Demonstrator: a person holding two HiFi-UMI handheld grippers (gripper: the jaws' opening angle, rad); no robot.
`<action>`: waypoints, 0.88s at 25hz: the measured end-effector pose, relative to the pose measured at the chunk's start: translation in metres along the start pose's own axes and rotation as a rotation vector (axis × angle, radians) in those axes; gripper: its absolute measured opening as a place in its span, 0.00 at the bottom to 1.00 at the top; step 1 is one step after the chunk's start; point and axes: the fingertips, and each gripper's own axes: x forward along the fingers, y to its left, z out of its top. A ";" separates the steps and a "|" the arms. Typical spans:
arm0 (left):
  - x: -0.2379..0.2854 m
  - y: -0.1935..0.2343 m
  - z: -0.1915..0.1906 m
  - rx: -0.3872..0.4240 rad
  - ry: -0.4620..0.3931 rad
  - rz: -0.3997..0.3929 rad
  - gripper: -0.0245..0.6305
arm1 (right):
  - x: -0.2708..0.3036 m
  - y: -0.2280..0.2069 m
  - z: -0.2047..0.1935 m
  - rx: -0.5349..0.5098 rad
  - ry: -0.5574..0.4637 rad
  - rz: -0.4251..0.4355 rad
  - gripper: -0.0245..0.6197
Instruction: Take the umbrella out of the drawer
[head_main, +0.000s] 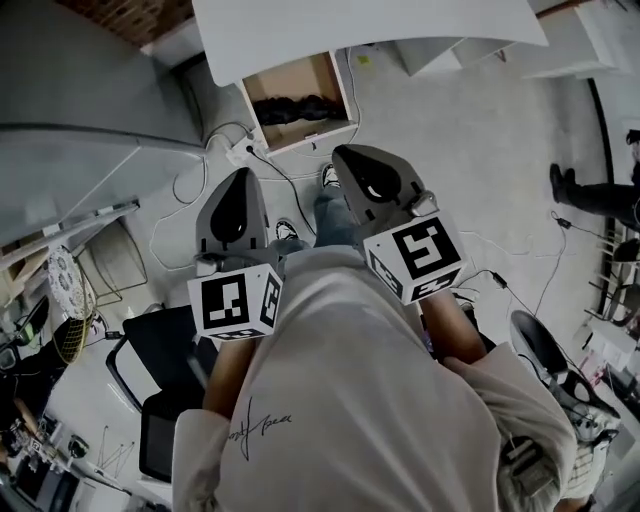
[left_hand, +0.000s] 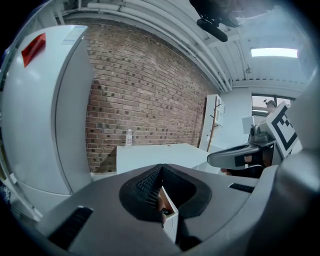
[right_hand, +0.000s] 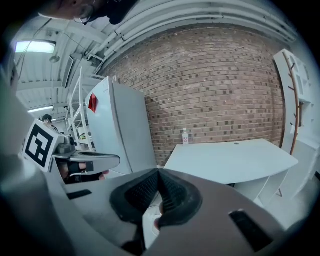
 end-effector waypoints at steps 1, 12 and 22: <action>0.008 -0.004 0.003 -0.001 -0.001 0.010 0.06 | 0.003 -0.008 0.002 -0.006 0.001 0.019 0.06; 0.077 -0.029 0.025 -0.037 -0.032 0.156 0.06 | 0.046 -0.072 0.019 -0.094 0.028 0.228 0.06; 0.101 -0.026 0.018 -0.088 -0.028 0.236 0.06 | 0.075 -0.083 0.011 -0.157 0.088 0.338 0.06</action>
